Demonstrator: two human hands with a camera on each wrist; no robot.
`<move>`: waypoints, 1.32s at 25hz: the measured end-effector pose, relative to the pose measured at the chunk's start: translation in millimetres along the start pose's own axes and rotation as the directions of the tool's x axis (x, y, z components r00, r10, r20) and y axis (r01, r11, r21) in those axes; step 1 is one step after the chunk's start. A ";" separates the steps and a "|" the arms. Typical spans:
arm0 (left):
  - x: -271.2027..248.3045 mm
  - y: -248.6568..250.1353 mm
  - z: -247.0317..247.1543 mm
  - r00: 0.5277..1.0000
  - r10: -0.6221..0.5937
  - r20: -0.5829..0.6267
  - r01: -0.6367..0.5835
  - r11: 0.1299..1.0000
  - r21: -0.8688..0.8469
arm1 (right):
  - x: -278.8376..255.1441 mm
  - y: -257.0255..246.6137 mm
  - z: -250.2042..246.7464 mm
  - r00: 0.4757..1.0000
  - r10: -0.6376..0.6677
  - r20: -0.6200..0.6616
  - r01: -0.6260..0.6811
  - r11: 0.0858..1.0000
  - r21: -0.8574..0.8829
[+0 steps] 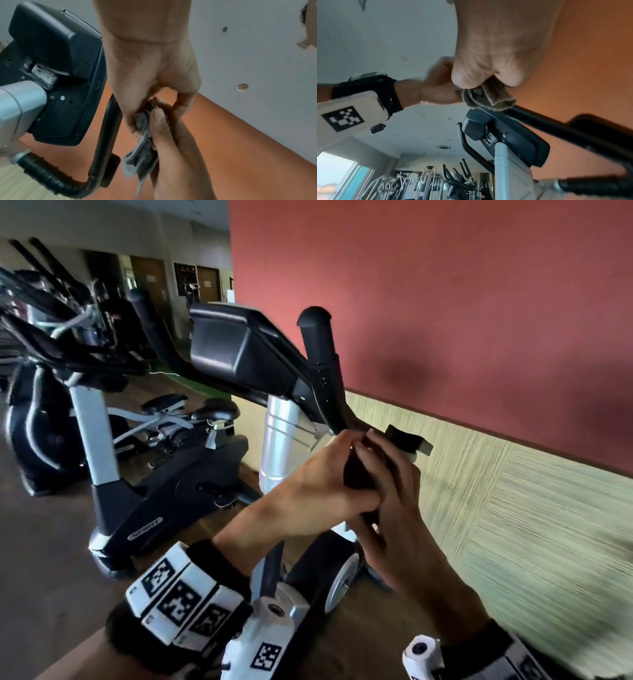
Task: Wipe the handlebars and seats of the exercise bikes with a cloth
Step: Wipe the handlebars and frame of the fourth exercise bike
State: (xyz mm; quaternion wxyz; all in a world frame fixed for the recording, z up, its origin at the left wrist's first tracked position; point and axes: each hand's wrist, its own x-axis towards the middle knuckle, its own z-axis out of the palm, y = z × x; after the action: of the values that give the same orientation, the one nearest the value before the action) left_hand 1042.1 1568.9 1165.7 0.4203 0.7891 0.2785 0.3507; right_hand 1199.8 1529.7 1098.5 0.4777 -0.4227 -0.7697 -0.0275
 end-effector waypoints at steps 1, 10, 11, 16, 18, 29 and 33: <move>-1.3 6.8 -1.8 0.999 0.000 0.044 0.004 0.994 -0.108 | 1.5 1.2 4.0 0.996 0.002 -0.094 0.003 0.999 0.054; 32.7 59.8 -78.6 0.697 0.430 -0.574 -0.300 0.902 0.312 | 135.4 -2.7 0.4 0.870 0.102 -0.483 0.032 0.965 0.262; 44.6 66.7 -88.1 0.664 0.457 -0.591 -0.299 0.887 0.351 | 154.7 -7.7 6.0 0.883 0.051 -0.466 0.062 0.973 0.223; 100.5 81.0 -95.4 0.875 0.295 -0.384 -0.162 0.926 0.342 | 178.7 -9.3 43.4 0.826 0.036 -0.563 0.141 0.953 0.267; 106.4 77.3 -90.4 0.916 0.239 -0.321 -0.128 0.935 0.330 | 151.9 19.1 52.2 0.853 0.049 -0.520 0.138 0.939 0.315; 99.2 87.7 -80.7 0.922 0.192 -0.335 -0.099 0.956 0.276 | 152.7 20.7 46.1 0.879 -0.103 -0.466 0.270 0.912 0.307; 99.4 87.5 -80.8 0.916 0.175 -0.361 -0.075 0.959 0.275 | 146.9 18.9 44.9 0.887 -0.141 -0.440 0.285 0.917 0.280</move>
State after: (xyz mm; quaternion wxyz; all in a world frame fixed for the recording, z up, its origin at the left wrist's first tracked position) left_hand 1050.7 1636.8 1304.9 0.2296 0.7693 0.3464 0.4852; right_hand 1153.2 1653.6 1178.7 0.6877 -0.2309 -0.6873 -0.0368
